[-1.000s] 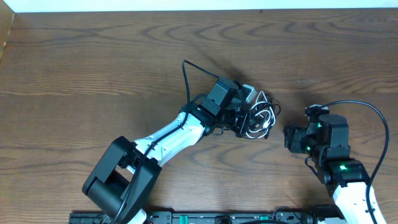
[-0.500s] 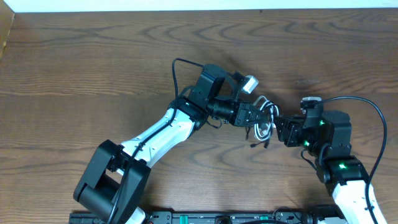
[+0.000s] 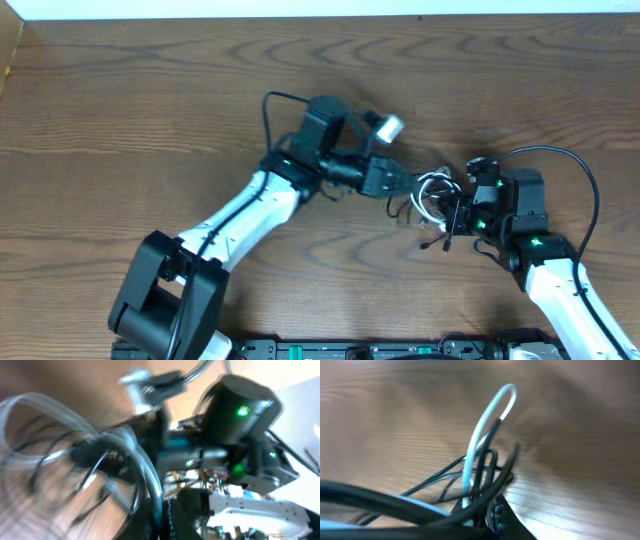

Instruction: Untangle cables

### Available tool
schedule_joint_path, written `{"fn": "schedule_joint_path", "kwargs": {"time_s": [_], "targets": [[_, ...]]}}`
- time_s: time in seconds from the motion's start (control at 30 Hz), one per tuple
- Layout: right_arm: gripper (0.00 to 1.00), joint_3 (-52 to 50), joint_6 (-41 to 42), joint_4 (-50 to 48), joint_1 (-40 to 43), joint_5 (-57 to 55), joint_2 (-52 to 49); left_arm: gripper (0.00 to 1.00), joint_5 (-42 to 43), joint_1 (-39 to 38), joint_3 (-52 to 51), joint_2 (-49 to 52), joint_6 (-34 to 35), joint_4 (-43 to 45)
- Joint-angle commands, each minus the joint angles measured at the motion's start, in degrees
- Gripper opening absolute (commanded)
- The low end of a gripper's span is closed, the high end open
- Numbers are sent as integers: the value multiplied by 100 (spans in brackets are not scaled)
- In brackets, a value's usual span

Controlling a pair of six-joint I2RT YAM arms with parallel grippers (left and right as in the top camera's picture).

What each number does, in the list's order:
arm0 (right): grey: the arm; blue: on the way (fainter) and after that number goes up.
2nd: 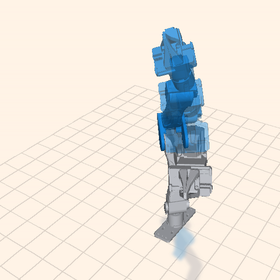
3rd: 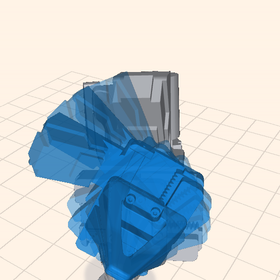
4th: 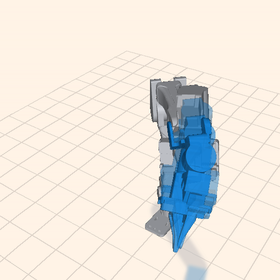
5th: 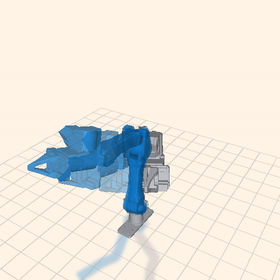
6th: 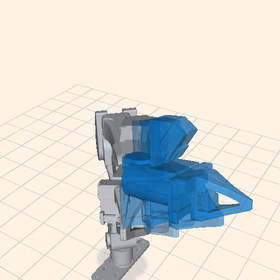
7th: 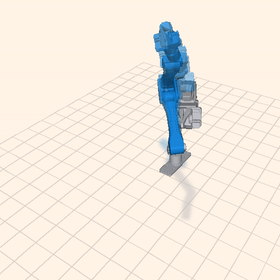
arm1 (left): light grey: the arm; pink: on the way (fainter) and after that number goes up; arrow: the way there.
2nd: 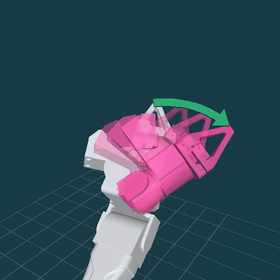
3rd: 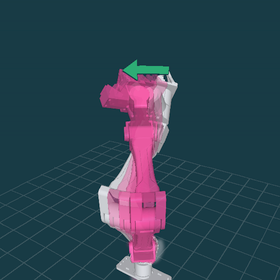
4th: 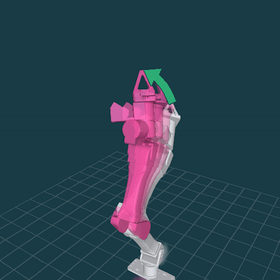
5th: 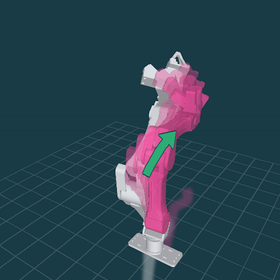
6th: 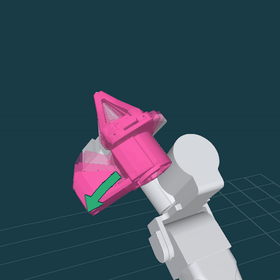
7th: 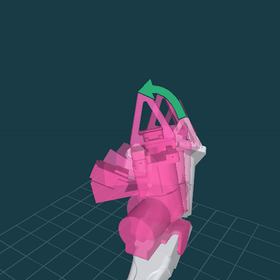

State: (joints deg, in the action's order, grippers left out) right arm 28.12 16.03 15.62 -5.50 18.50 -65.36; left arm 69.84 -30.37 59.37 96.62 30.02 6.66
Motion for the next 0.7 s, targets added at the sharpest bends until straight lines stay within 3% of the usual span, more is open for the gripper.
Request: {"fn": "schedule_joint_path", "kwargs": {"time_s": [0.0,0.07,0.13,0.27,0.37,0.6,0.67], "targets": [[18,-92,-17,232,59,-1567,-114,8,-385,693,63,-251,-1222,-1193],[19,-92,-17,284,61,-1779,-114,7,-905,944,63,-251,-1733,-2015],[13,-92,-15,284,63,-1818,-114,8,-1443,1279,63,-251,-2238,-2835],[1,-92,138,291,63,-1812,-114,7,-2035,1858,63,-251,-2531,-3403],[1,-92,243,308,63,-1792,-114,7,-2105,2400,63,-264,-2522,-3449],[2,-92,238,192,63,-1335,-114,7,-1904,3506,63,-424,-2179,-3456],[18,-92,129,-175,61,-271,-114,7,-1589,3495,63,-439,-2184,-3464]]}}
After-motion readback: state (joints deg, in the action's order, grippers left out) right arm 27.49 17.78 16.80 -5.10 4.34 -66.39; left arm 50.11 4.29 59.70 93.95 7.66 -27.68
